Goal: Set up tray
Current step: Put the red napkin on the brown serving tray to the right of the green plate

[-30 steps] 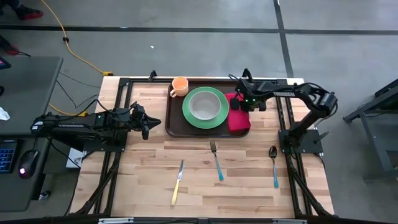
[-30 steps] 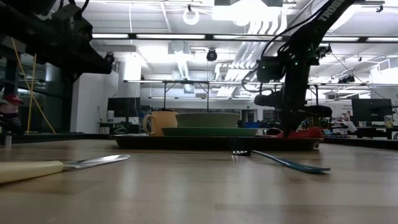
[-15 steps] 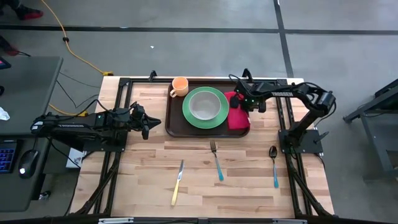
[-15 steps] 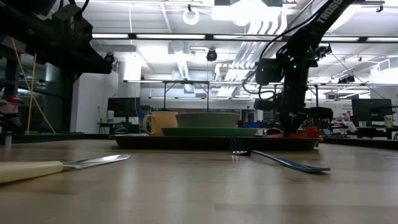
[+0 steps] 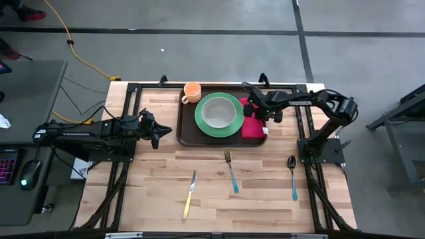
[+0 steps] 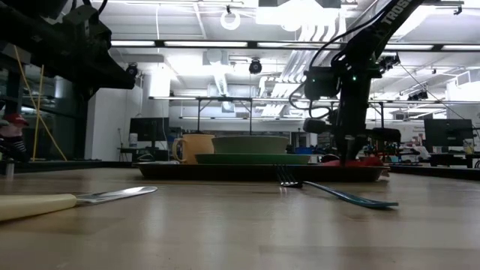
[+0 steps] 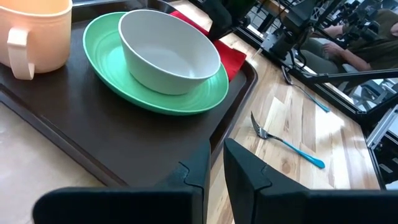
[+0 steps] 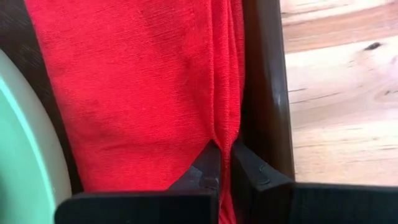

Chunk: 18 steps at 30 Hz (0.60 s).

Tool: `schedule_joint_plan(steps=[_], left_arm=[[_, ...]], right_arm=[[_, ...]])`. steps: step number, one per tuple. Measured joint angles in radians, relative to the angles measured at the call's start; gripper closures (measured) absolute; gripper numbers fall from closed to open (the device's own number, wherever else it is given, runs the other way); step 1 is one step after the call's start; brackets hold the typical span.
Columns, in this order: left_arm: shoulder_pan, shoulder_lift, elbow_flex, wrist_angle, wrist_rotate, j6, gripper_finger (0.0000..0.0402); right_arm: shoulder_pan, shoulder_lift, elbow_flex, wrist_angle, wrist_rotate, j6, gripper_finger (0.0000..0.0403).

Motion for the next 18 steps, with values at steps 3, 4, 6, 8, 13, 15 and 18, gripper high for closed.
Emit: schedule_joint_plan(steps=[3,4,6,8,13,15,18], left_arm=[[0.000,0.000,0.000,0.000,0.000,0.000,0.0325],[0.000,0.000,0.000,0.000,0.000,0.000,0.0325],[0.000,0.000,0.000,0.001,0.000,0.000,0.0325],[0.000,0.000,0.000,0.001,0.000,0.000,0.0325],[0.000,0.000,0.000,0.001,0.000,0.000,0.0325],[0.000,0.000,0.000,0.001,0.000,0.000,0.0325],[0.000,0.000,0.000,0.001,0.000,0.000,0.0325]], right_arm=[[0.000,0.000,0.000,0.007,0.009,0.000,0.0402],[0.000,0.000,0.000,0.010,0.011,0.000,0.0402],[0.000,0.000,0.000,0.023,0.012,-0.011,0.0402],[0.000,0.000,0.000,0.031,0.012,-0.015,0.0402],[0.000,0.000,0.000,0.031,0.016,-0.022,0.0402],[0.000,0.000,0.000,0.031,0.026,-0.034,0.0402],[0.000,0.000,0.000,0.032,0.031,-0.042,0.0402]])
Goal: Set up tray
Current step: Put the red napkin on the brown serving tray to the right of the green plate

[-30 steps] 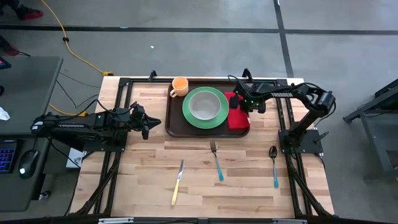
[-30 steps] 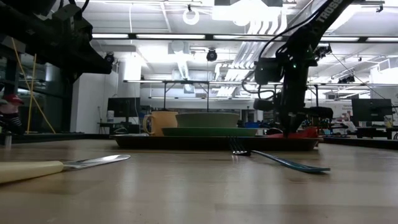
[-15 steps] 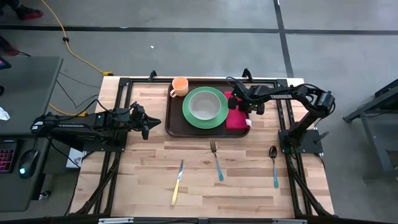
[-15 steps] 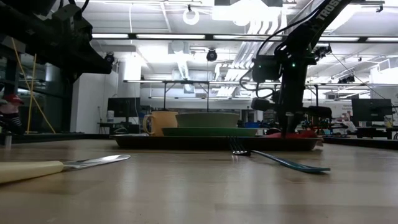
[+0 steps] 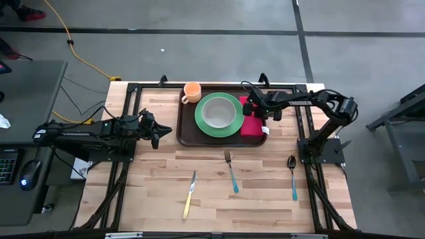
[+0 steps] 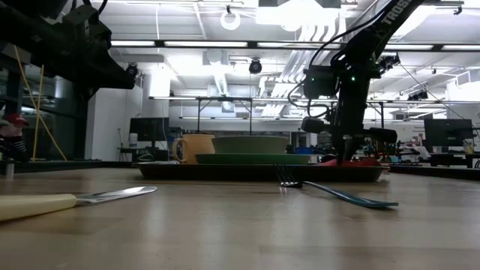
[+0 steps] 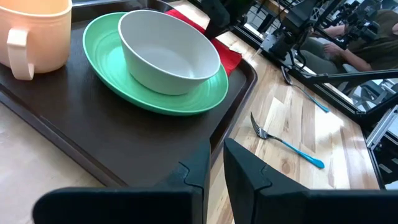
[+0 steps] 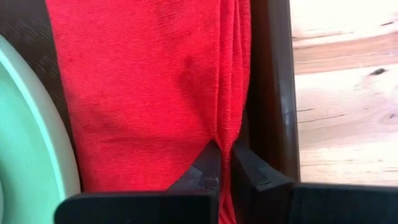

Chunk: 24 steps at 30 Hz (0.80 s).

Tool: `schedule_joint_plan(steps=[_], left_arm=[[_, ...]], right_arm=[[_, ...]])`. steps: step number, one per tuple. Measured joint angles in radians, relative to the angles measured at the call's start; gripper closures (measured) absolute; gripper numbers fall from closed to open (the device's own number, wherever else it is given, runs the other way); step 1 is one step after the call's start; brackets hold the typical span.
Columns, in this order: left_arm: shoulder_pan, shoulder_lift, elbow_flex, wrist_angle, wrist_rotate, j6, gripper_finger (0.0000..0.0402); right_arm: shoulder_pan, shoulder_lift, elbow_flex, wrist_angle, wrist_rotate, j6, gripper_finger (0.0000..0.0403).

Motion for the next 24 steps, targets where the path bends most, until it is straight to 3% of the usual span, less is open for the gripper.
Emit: schedule_joint_plan(steps=[18,24], left_arm=[[0.000,0.000,0.000,-0.002,0.000,0.000,0.0325],[0.000,0.000,0.000,-0.007,0.000,0.000,0.0325]], right_arm=[[0.000,0.000,0.000,0.055,0.003,-0.050,0.0401],[-0.003,0.000,0.000,0.052,0.003,-0.050,0.0367]])
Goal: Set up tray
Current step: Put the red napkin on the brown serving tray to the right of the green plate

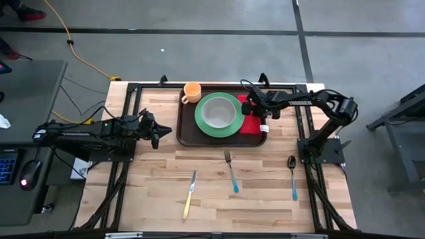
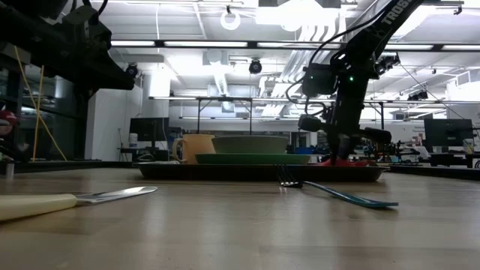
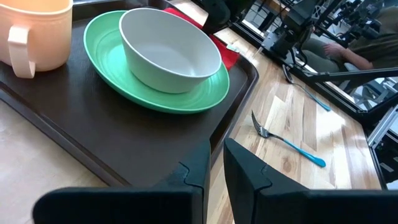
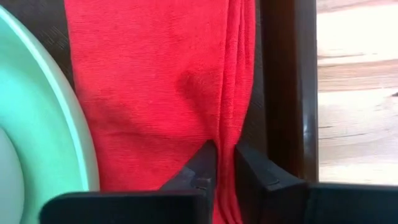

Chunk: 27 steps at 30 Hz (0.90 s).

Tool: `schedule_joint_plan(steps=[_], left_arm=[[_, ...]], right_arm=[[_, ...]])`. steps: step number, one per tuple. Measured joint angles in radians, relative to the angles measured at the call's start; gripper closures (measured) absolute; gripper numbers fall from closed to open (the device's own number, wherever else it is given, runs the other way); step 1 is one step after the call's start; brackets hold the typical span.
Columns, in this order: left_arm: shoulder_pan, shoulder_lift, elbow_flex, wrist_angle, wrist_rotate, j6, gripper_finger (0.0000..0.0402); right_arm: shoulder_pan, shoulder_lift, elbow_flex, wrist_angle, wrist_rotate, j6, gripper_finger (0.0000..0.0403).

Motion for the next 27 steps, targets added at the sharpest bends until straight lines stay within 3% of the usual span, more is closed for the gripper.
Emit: schedule_joint_plan(steps=[11,27], left_arm=[[0.000,0.000,0.000,0.000,0.000,0.000,0.0325],[0.000,0.000,0.000,0.001,0.000,-0.001,0.0325]], right_arm=[[-0.011,0.000,0.000,0.000,-0.006,-0.005,0.0310],[-0.018,-0.019,0.000,-0.041,-0.033,-0.058,0.0325]])
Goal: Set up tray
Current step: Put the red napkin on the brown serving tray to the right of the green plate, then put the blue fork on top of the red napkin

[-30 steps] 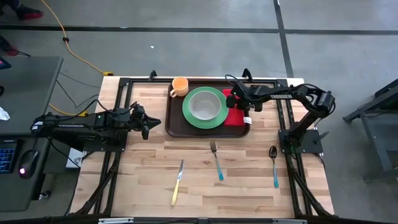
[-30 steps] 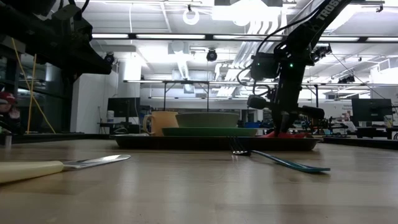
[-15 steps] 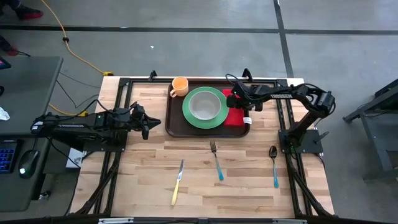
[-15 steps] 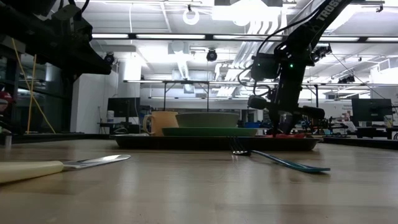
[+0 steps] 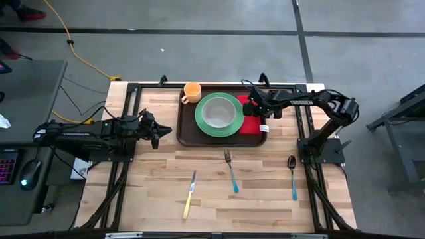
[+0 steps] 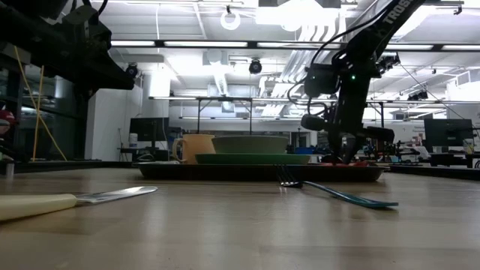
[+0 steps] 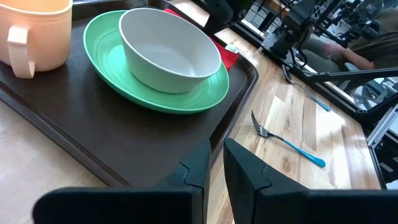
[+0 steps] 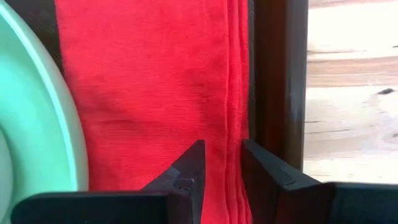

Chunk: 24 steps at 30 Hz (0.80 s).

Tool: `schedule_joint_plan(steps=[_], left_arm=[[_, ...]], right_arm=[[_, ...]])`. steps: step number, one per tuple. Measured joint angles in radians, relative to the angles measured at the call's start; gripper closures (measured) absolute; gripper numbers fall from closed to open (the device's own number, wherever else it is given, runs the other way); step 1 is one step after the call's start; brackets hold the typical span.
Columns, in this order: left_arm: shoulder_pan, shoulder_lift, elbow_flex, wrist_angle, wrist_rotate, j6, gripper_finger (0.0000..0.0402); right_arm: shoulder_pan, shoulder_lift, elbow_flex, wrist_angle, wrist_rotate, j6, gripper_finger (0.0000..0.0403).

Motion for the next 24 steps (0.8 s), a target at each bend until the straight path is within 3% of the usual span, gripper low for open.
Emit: schedule_joint_plan(steps=[24], left_arm=[[0.000,0.001,0.000,0.001,0.007,-0.011,0.0325]], right_arm=[[0.001,-0.189,0.000,-0.085,0.068,-0.036,0.0329]])
